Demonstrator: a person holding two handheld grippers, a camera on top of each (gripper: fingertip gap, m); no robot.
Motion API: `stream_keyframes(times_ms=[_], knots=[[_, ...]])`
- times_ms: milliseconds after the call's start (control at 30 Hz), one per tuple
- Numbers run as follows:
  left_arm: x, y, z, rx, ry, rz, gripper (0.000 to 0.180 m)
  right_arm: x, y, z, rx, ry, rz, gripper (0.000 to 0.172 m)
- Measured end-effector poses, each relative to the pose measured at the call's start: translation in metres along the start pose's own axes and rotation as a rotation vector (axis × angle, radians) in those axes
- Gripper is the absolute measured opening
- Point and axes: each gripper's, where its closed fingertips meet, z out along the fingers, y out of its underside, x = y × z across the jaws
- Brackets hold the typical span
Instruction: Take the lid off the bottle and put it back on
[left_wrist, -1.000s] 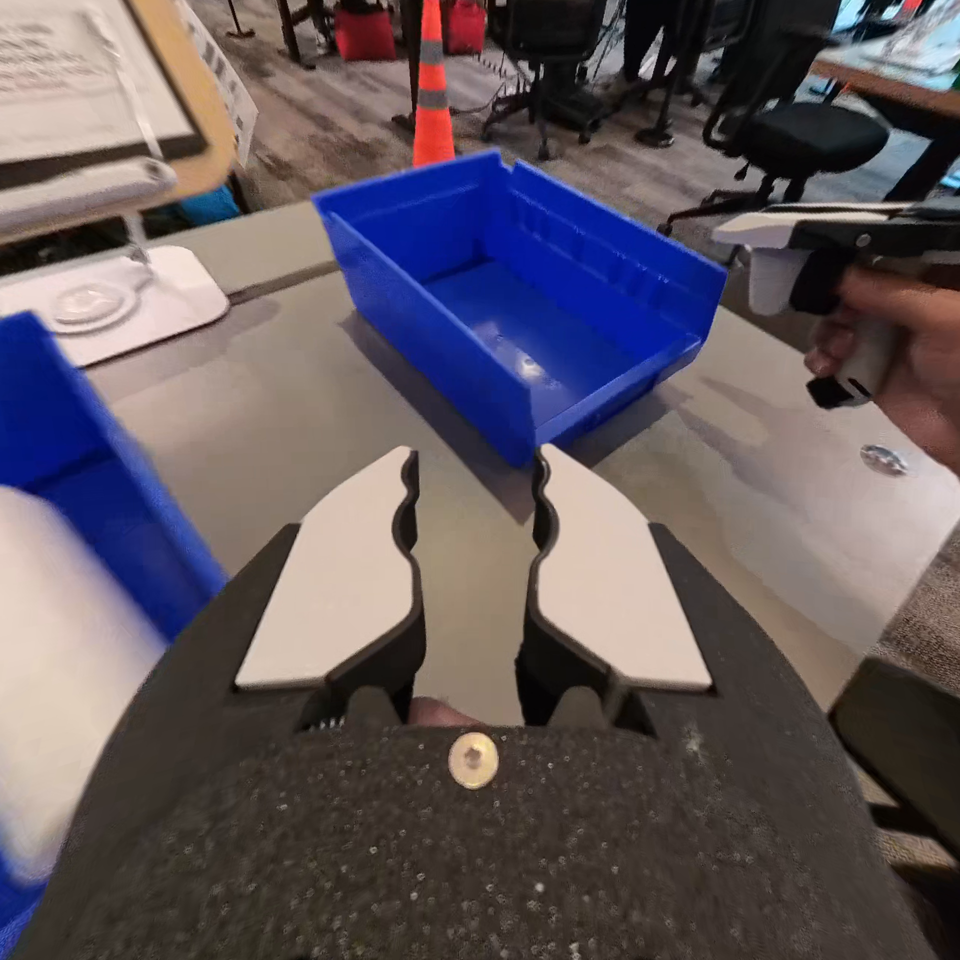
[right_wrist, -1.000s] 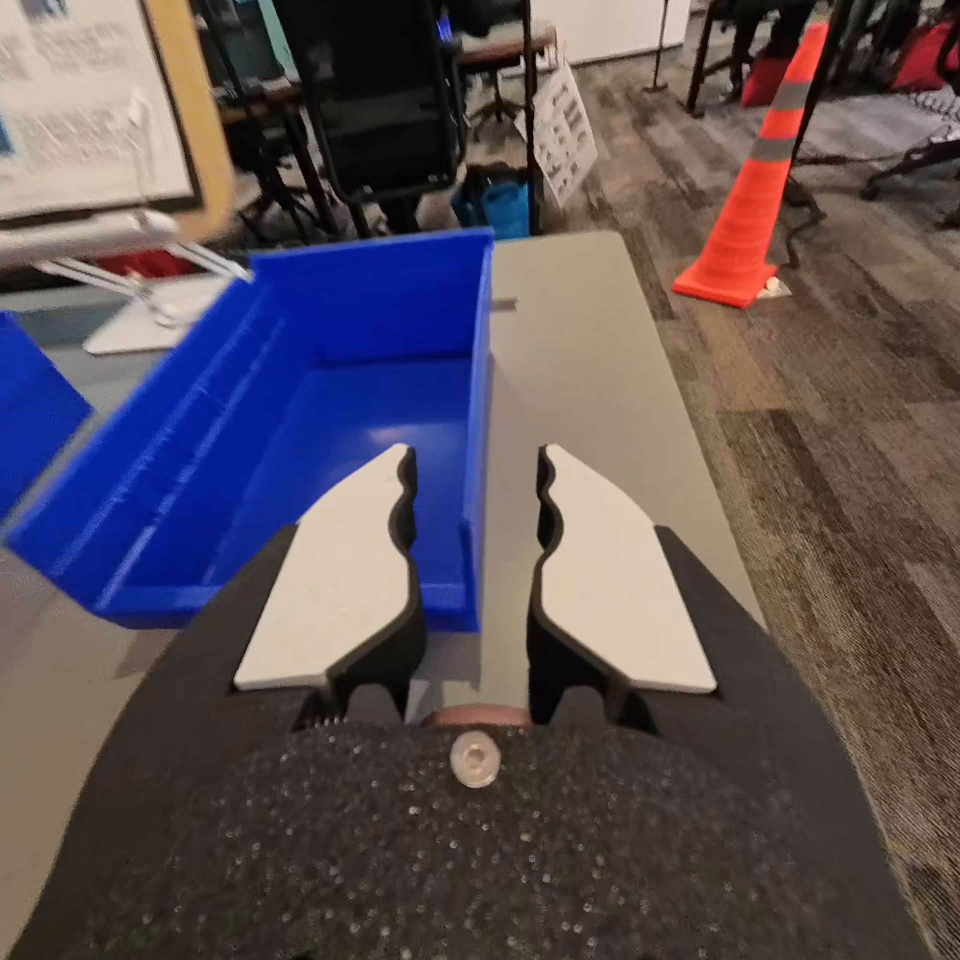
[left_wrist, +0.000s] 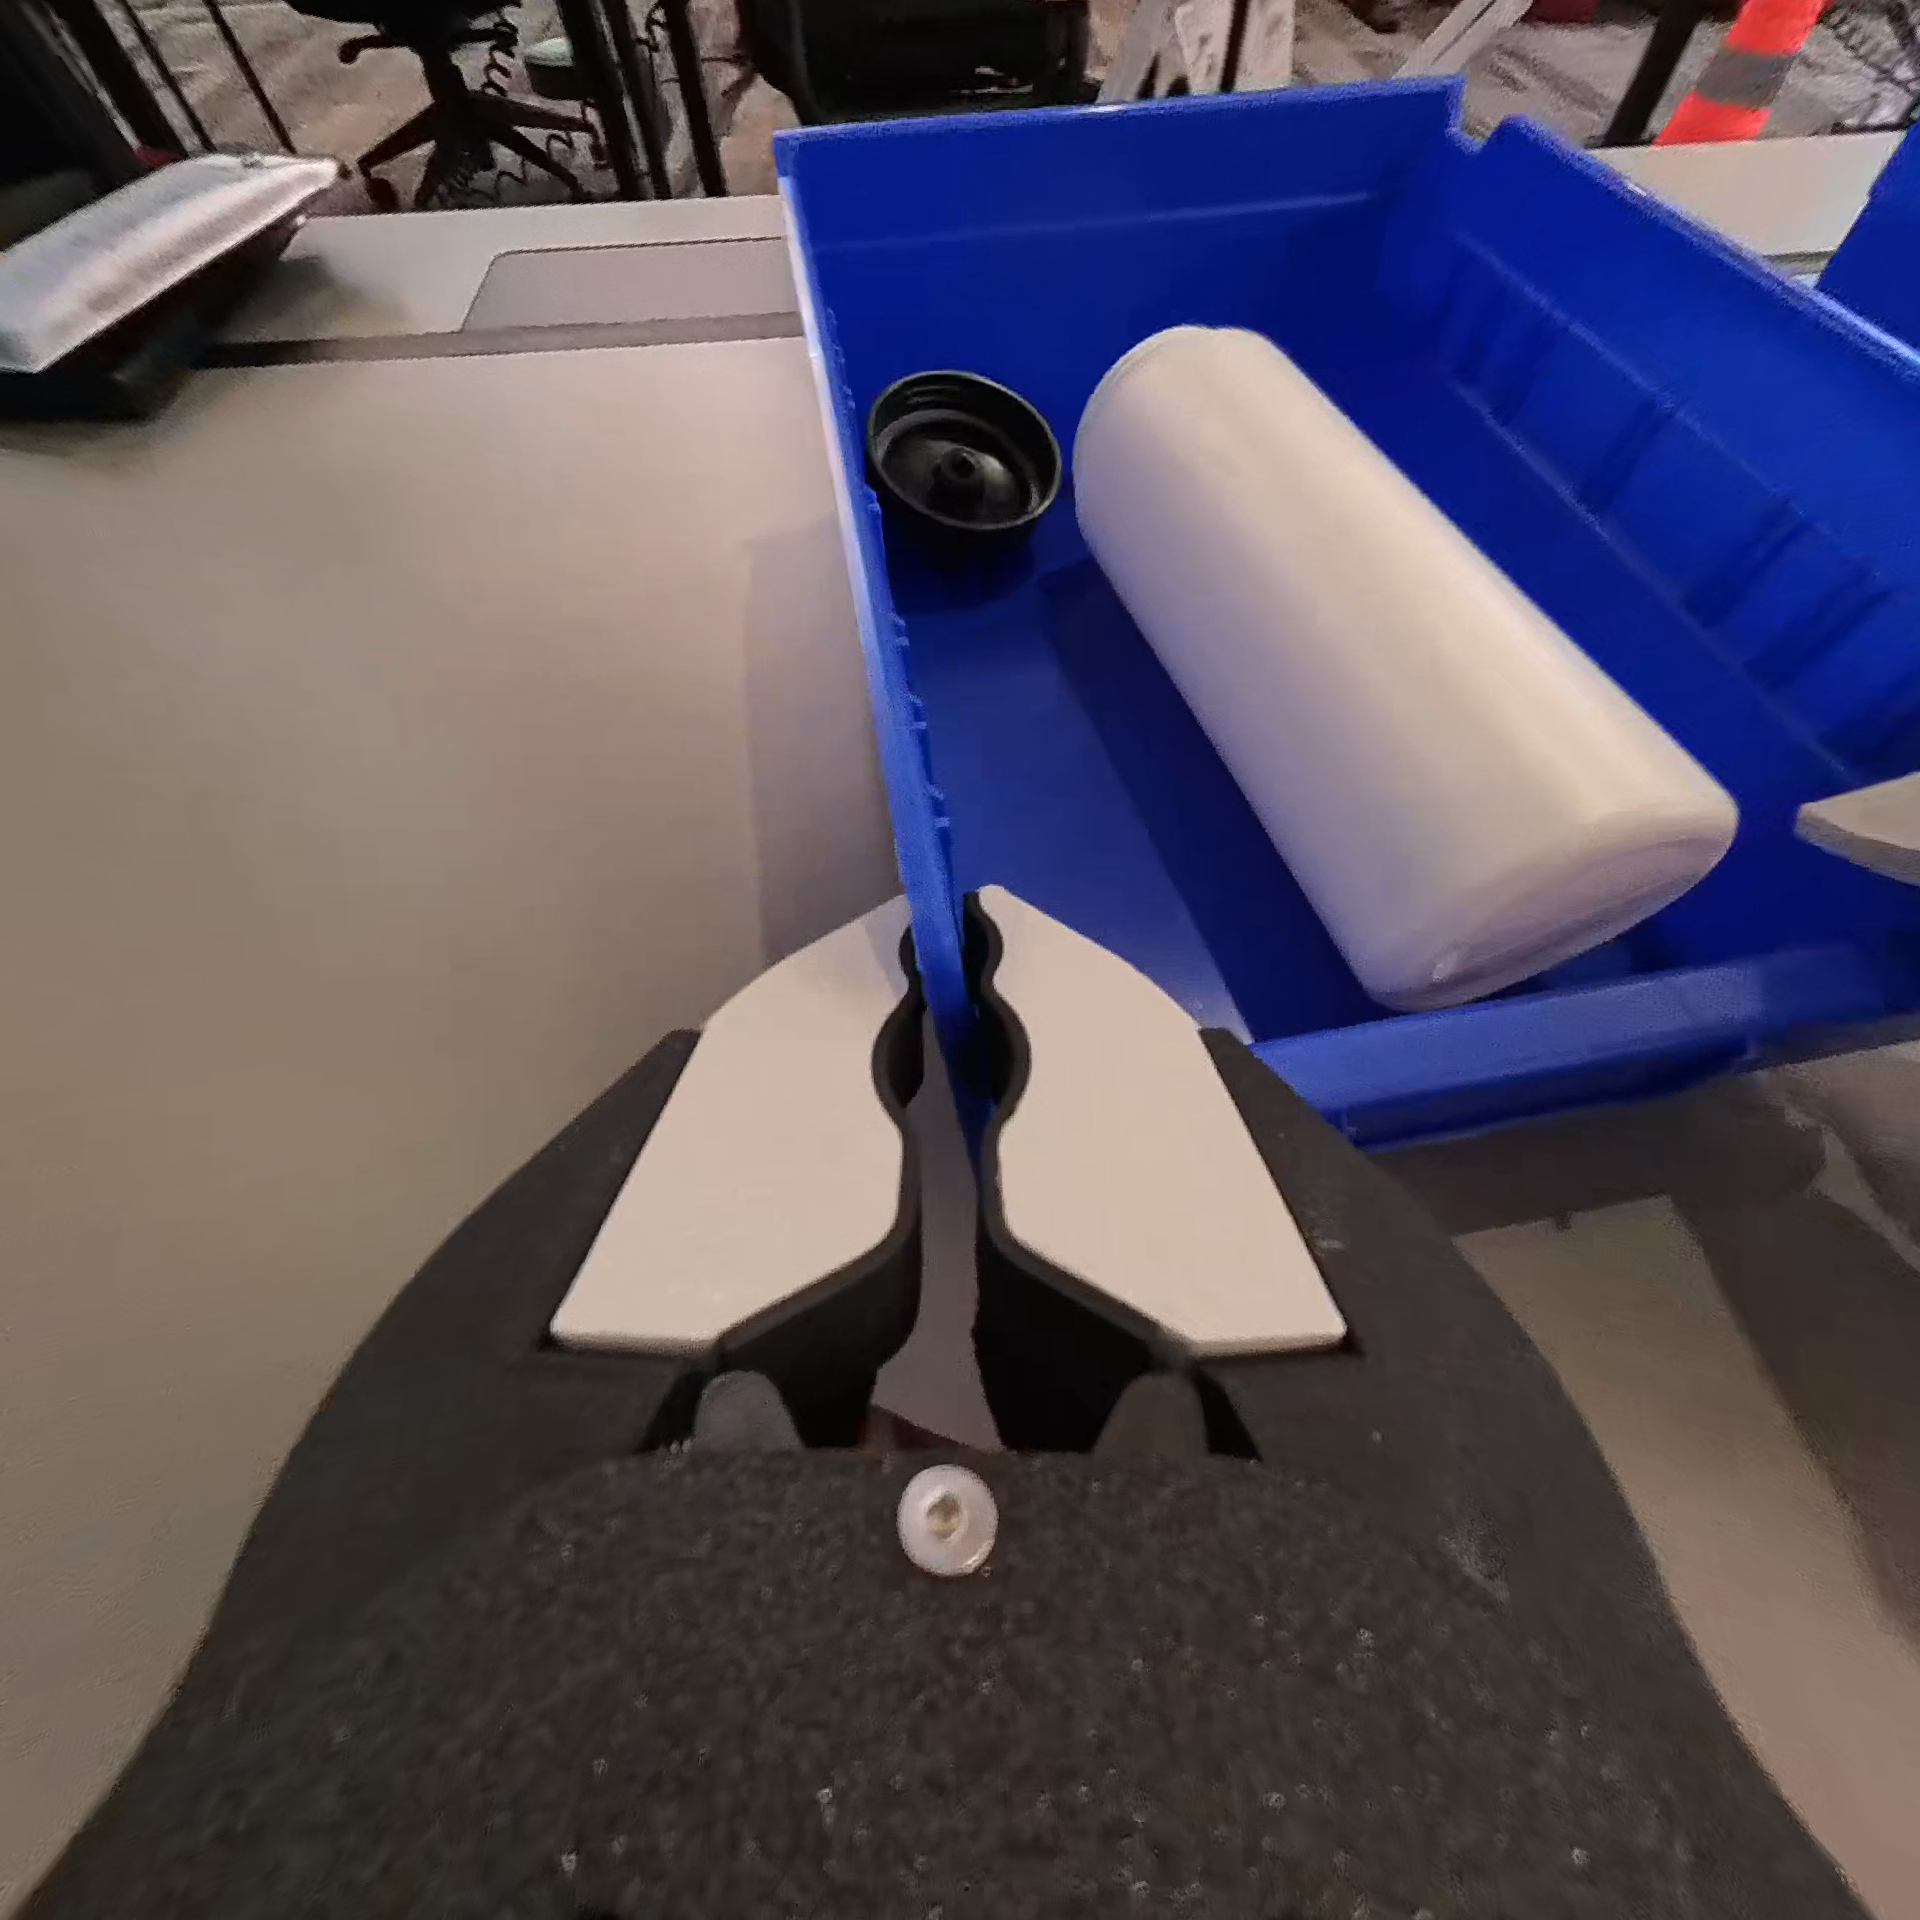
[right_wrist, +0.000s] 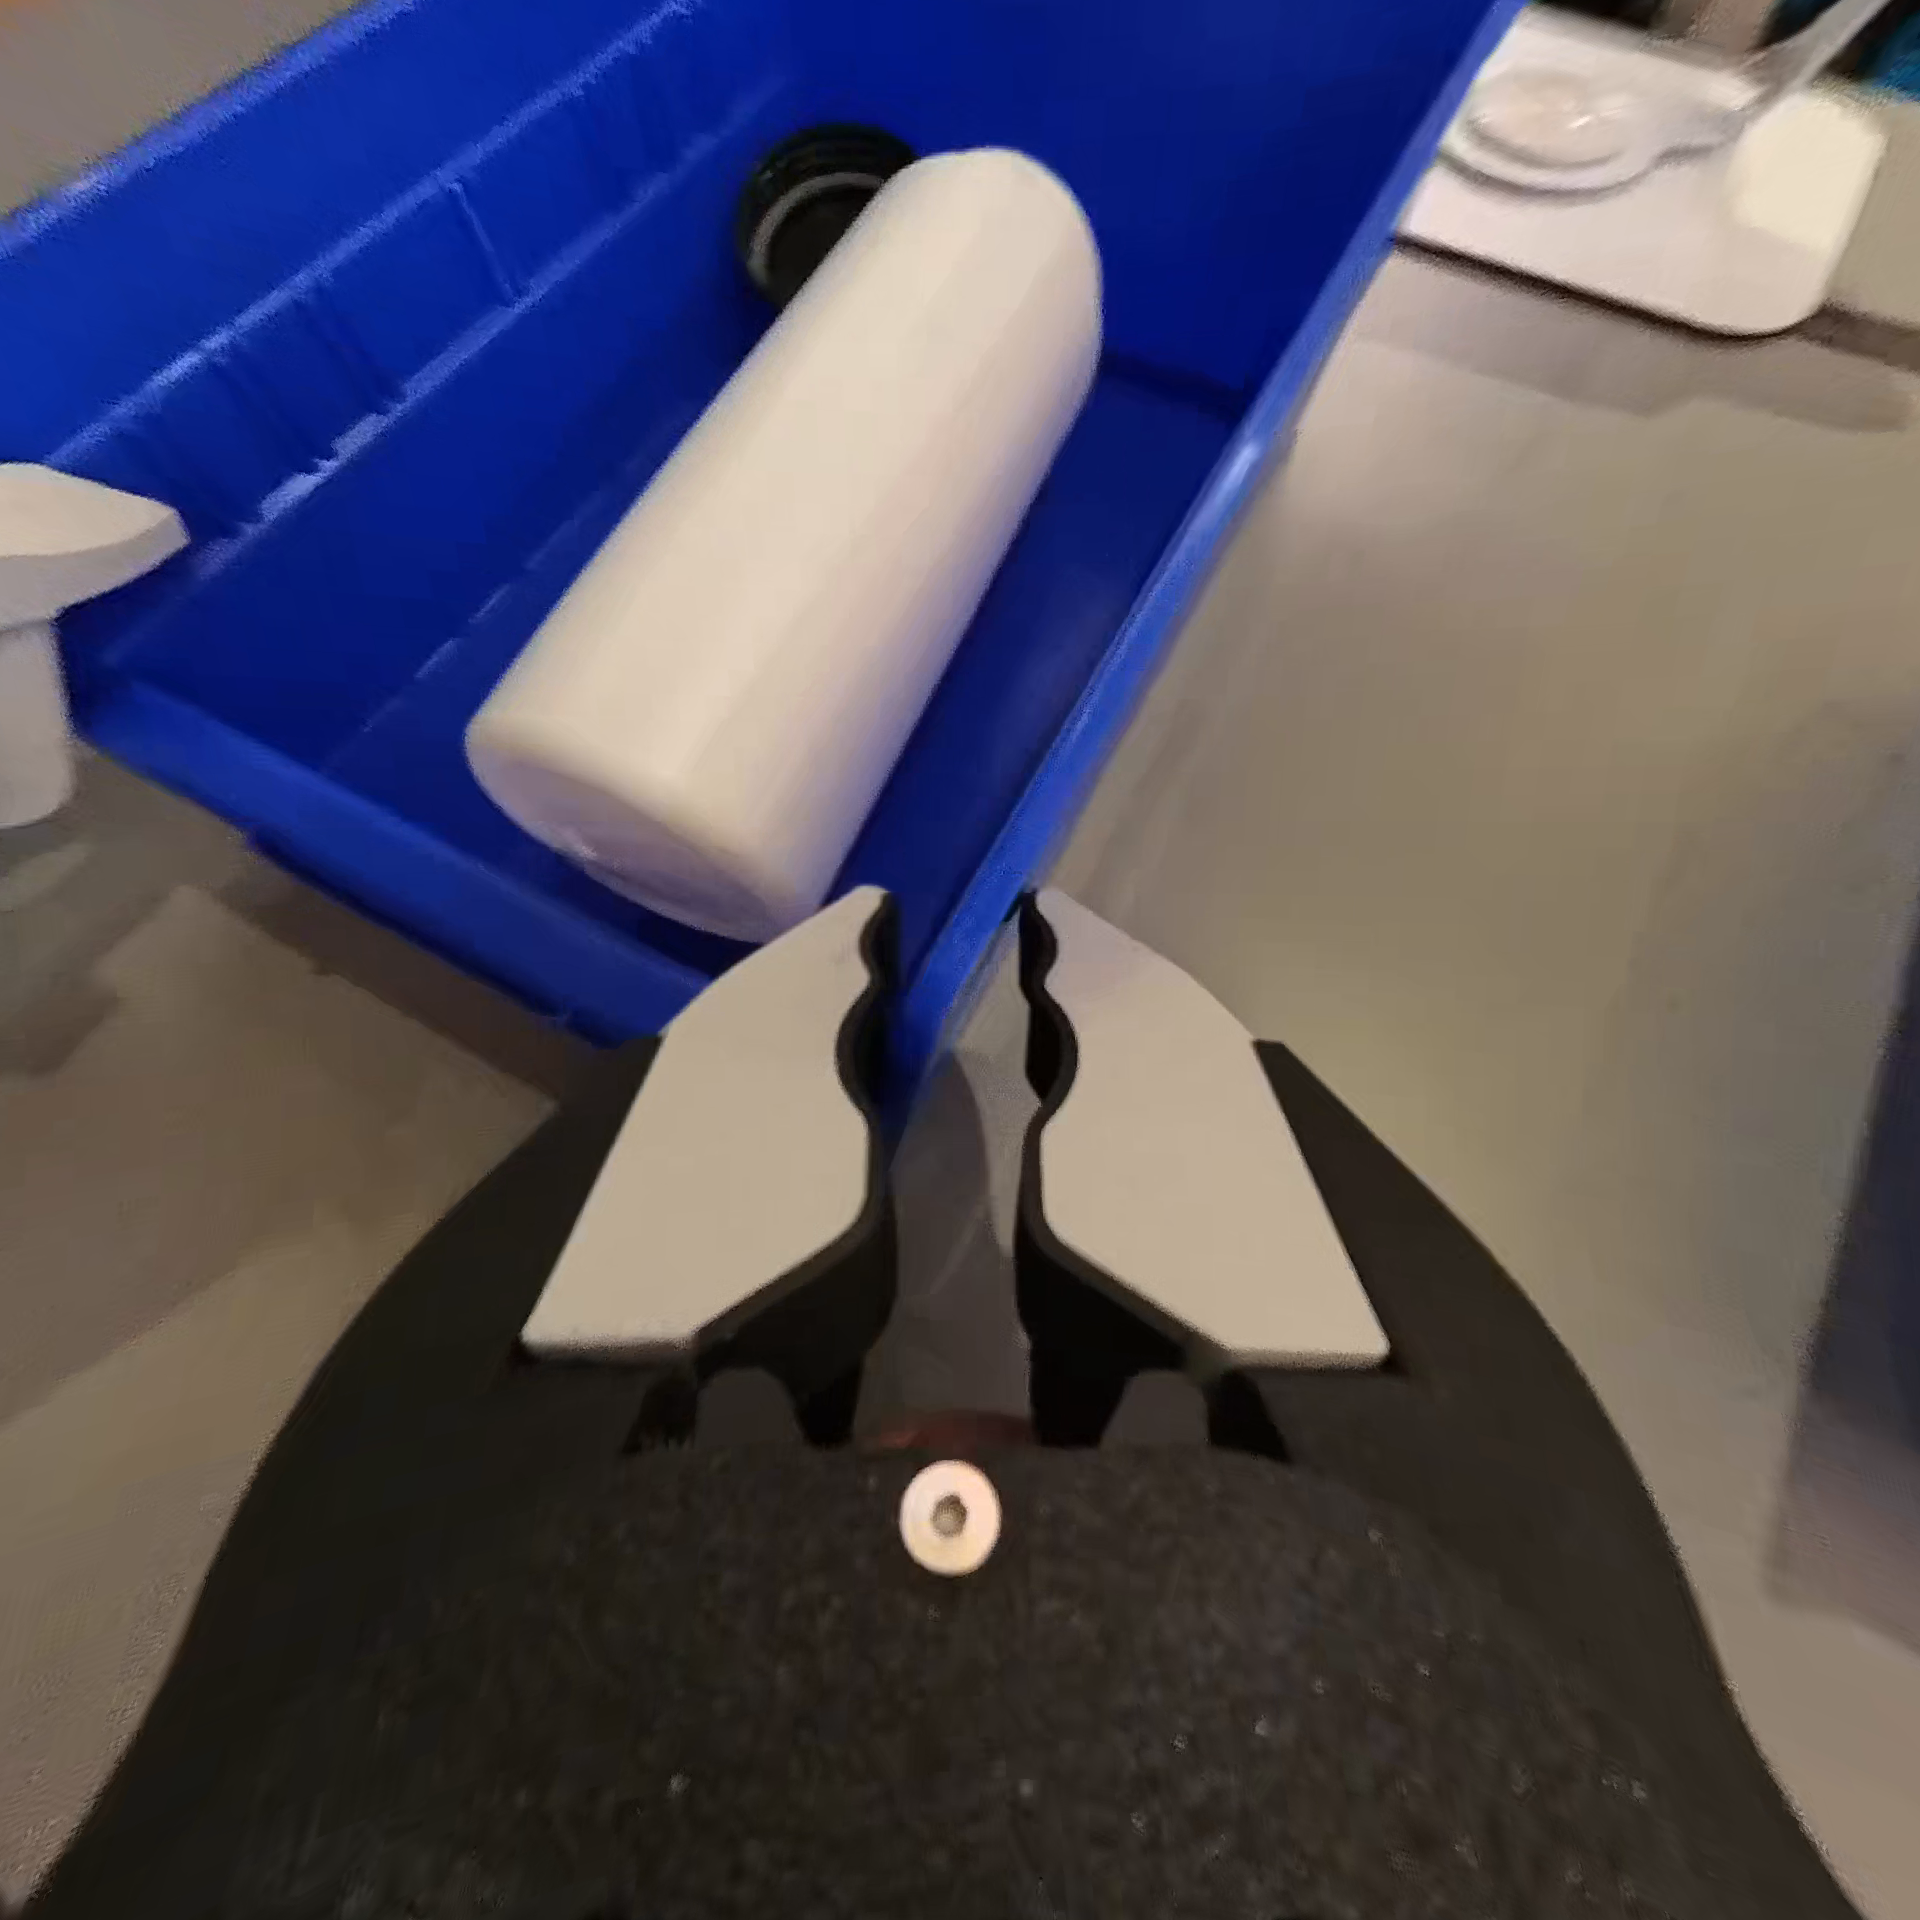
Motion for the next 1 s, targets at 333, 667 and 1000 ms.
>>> stream_keyframes(times_ms=[333, 667, 1000], knots=[[-0.068, -0.015, -0.009, 0.053, -0.094, -0.07, 0.002, -0.047, -0.028, 0.022, 0.084, 0.116, 0.085, 0.013], [-0.21, -0.007, -0.024, 0.059, -0.135, -0.112, 0.002, -0.166, -0.078, 0.087, 0.115, 0.081, 0.015, 0.013], [-0.25, 0.005, -0.006, 0.028, -0.071, -0.208, 0.004, -0.205, -0.08, 0.113, 0.15, 0.017, 0.055, 0.022]])
